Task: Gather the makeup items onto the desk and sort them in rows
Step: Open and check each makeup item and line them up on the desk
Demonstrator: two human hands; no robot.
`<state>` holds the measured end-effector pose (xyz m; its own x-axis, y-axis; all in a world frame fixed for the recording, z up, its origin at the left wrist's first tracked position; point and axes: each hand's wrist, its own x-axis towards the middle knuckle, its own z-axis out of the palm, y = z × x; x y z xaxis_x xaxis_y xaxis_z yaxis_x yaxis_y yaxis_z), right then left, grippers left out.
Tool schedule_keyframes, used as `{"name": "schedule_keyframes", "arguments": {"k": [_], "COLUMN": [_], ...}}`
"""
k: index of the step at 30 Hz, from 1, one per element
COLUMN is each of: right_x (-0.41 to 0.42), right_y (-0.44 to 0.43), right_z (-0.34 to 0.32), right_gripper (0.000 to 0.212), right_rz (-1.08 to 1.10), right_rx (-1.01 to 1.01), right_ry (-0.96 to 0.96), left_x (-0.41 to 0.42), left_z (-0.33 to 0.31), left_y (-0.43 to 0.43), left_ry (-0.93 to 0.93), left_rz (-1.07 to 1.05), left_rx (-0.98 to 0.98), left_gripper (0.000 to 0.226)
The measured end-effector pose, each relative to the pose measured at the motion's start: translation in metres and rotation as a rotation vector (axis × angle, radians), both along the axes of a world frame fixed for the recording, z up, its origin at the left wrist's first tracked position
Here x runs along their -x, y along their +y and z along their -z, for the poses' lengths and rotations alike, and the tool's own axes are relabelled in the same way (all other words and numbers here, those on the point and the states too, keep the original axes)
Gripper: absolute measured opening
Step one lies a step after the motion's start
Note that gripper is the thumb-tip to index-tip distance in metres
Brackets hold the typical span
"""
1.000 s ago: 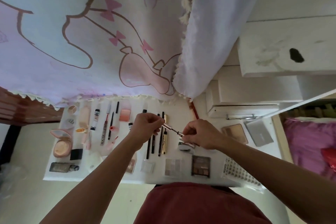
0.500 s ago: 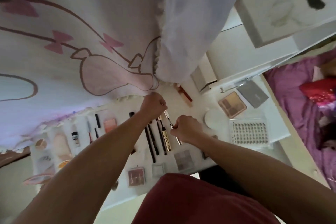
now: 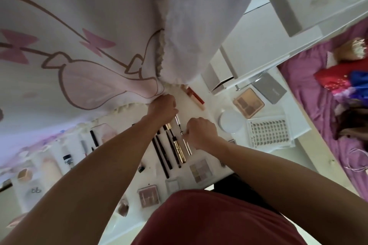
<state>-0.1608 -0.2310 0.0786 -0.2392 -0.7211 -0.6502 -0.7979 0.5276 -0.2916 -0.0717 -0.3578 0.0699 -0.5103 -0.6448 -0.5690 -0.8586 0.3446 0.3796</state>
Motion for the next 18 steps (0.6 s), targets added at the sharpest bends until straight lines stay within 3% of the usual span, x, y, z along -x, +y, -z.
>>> {"name": "schedule_keyframes", "arguments": {"k": [5,12,18], "right_x": [0.043,0.053,0.048], "right_y": [-0.017,-0.046,-0.044], "right_z": [-0.009,0.005,0.003], "right_gripper": [0.032,0.032,0.027], "right_rz": [0.146,0.044,0.007], "right_rx": [0.16,0.12,0.113], "right_ry": [0.095,0.228,0.215], "left_x": [-0.017,-0.053,-0.075], "left_z": [-0.016,-0.047,-0.059], "left_y": [0.004,0.028,0.045], "left_ry": [0.064,0.193,0.229], "left_rz": [-0.189,-0.413,-0.5], "left_rx": [0.032,0.03,0.02], "left_gripper": [0.019,0.012,0.009]}}
